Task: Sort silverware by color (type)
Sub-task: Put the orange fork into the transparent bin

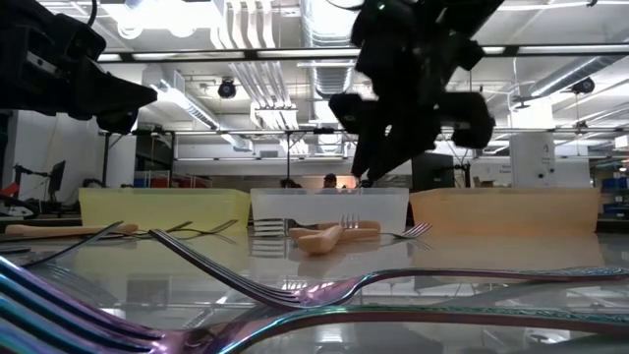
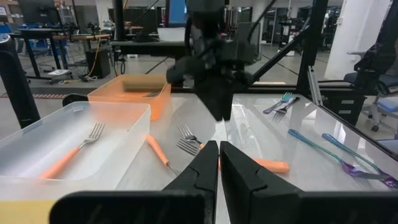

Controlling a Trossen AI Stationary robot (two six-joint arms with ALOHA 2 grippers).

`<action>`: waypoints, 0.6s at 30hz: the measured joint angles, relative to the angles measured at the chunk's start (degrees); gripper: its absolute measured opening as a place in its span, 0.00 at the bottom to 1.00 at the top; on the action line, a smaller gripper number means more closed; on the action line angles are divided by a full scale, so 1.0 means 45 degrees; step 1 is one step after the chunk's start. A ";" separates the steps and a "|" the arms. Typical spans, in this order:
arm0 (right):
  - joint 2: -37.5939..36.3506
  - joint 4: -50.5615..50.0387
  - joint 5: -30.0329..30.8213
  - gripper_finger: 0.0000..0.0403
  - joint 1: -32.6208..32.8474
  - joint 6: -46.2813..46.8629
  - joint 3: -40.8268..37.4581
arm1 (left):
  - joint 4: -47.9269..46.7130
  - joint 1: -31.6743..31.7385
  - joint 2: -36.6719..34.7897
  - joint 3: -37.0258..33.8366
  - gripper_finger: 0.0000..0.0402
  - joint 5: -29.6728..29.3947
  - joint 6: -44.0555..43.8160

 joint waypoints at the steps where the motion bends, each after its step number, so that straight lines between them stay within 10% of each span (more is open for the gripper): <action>1: 0.0313 -0.0002 -0.0005 0.21 0.0000 0.0082 0.0188 | 0.0002 0.0000 0.0000 0.0000 0.00 0.0000 0.0001; 18: 0.3459 -0.3772 -0.1423 0.19 0.1081 -0.2306 0.3617 | 0.0002 0.0000 0.0015 0.0000 0.00 0.0000 0.0000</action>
